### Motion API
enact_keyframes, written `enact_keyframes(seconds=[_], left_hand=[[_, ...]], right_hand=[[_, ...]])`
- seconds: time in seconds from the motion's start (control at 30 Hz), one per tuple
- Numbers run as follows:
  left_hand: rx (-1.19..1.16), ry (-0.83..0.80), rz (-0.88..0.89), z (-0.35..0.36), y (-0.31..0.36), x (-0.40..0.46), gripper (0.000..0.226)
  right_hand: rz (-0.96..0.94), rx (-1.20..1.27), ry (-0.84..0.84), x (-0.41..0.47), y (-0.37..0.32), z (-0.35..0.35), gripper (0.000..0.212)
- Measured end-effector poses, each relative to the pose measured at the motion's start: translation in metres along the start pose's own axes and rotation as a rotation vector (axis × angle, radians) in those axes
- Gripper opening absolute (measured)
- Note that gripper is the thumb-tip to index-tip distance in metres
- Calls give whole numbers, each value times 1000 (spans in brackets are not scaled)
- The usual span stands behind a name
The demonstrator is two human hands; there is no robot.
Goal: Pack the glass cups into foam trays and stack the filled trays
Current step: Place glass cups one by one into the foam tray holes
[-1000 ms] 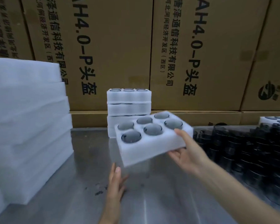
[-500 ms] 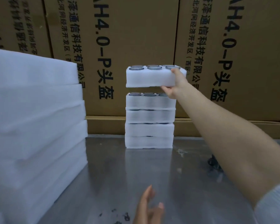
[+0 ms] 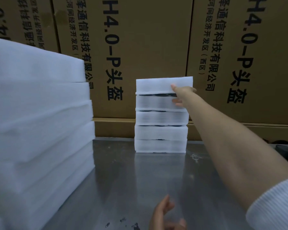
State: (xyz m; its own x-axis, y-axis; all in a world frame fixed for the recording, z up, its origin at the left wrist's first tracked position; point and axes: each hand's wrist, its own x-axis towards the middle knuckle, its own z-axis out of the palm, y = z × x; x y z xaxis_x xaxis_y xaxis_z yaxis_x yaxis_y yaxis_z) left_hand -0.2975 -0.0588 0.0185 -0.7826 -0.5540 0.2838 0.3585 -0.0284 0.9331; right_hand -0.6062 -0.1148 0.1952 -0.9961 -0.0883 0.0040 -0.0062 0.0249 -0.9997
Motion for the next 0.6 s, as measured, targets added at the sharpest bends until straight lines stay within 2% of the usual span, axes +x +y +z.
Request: enact_keyframes(seconds=[0.03,0.07,0.13,0.17,0.2,0.27,0.37,0.43,0.47,0.5,0.53,0.6], left_hand=[[115,182,31,-3,-10,5,50],[229,165,-9,-4,-20,2,53],[270,258,-68,0,-36,10,51],[328,317,-103,1,-39,19,59],[379,328,-57,0,-40,20,69],[462,144,99,2,-49,14,84],[371,-68,243,-13,-44,12,61],[219,-100,137,-22,-31,8,60],[195,-122,93,-21,-35,9,44],[204,-54,74,-19,-43,12,31],[261,19,39,-14,-49,12,33],[304,52,-140,-5,-53,5,36]], right_hand=[[-6,-5,11,0,1,0,83],[-15,-82,39,1,4,2,86],[-62,-264,101,6,10,5,86],[-69,-316,112,9,12,5,86],[-67,-375,118,9,14,6,86],[-71,-455,137,10,19,5,87],[-92,-401,126,13,25,2,88],[-133,-336,123,13,31,-3,83],[-156,-300,128,11,36,-8,77],[-183,-249,137,8,43,-13,69],[-203,-206,144,3,52,-18,62],[-232,-174,162,-14,77,-32,55]])
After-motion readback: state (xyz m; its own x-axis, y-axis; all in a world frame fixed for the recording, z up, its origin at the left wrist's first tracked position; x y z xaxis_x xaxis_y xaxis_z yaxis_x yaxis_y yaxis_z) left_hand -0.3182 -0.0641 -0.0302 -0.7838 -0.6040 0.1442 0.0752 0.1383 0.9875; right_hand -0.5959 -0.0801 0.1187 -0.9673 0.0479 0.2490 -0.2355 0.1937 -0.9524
